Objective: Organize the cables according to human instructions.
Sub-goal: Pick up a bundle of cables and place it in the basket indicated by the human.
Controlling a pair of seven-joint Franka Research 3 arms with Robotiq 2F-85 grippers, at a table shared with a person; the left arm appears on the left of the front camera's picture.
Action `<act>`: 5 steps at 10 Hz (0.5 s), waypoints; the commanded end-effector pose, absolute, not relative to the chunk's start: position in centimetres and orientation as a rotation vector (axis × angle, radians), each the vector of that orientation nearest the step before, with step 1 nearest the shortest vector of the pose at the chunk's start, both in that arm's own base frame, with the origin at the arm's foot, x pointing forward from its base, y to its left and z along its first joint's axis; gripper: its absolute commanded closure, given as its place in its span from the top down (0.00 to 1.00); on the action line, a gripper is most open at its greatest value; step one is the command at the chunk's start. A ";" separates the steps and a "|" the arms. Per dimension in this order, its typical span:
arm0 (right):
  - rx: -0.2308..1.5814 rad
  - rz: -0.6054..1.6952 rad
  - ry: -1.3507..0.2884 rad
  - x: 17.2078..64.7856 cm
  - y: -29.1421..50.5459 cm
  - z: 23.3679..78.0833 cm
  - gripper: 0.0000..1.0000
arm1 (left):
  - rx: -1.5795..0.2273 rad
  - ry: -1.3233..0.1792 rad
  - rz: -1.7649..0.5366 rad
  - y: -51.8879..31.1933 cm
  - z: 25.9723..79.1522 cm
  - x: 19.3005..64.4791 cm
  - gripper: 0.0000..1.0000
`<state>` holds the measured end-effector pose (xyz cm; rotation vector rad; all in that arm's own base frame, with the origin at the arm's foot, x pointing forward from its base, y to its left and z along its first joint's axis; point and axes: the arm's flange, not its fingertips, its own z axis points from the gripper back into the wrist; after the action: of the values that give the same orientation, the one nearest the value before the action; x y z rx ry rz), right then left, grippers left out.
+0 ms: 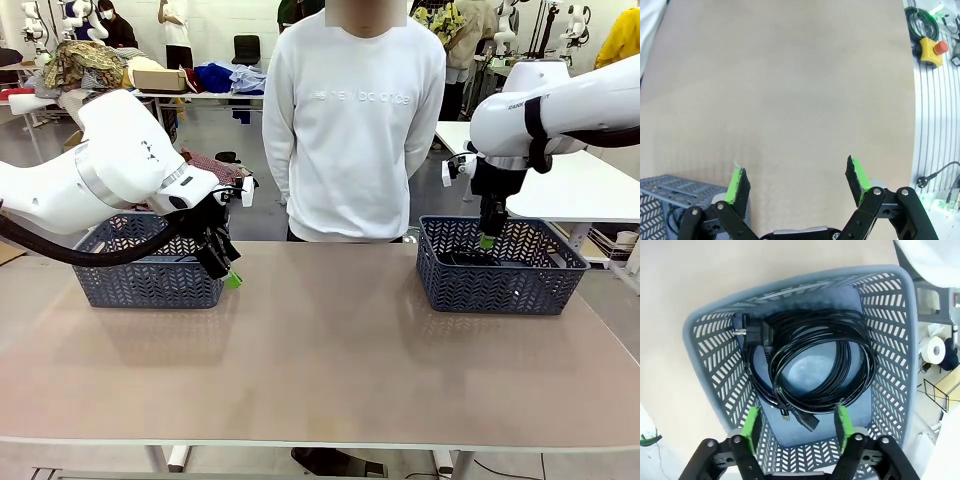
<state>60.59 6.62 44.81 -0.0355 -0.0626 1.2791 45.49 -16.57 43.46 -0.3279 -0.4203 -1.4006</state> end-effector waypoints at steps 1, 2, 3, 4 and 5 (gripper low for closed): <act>-0.011 1.268 -0.080 60.3 6.4 45.2 0.95 | -0.328 -0.421 -1.399 -16.5 43.6 45.6 1.00; -0.006 1.268 -0.076 60.3 6.4 45.3 1.00 | -0.328 -0.421 -1.399 -16.5 43.6 45.6 1.00; -0.001 1.270 -0.072 60.3 6.4 45.3 1.00 | -0.328 -0.421 -1.399 -16.5 43.6 45.6 1.00; 0.004 1.273 -0.071 60.3 6.5 45.4 1.00 | -0.328 -0.421 -1.399 -16.5 43.6 45.6 1.00; 0.006 1.271 -0.075 60.3 6.5 45.6 1.00 | -0.328 -0.421 -1.399 -16.5 43.6 45.6 1.00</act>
<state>60.42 6.61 45.00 -0.0251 -0.0603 1.2752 45.49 -16.57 43.46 -0.3279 -0.4203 -1.4006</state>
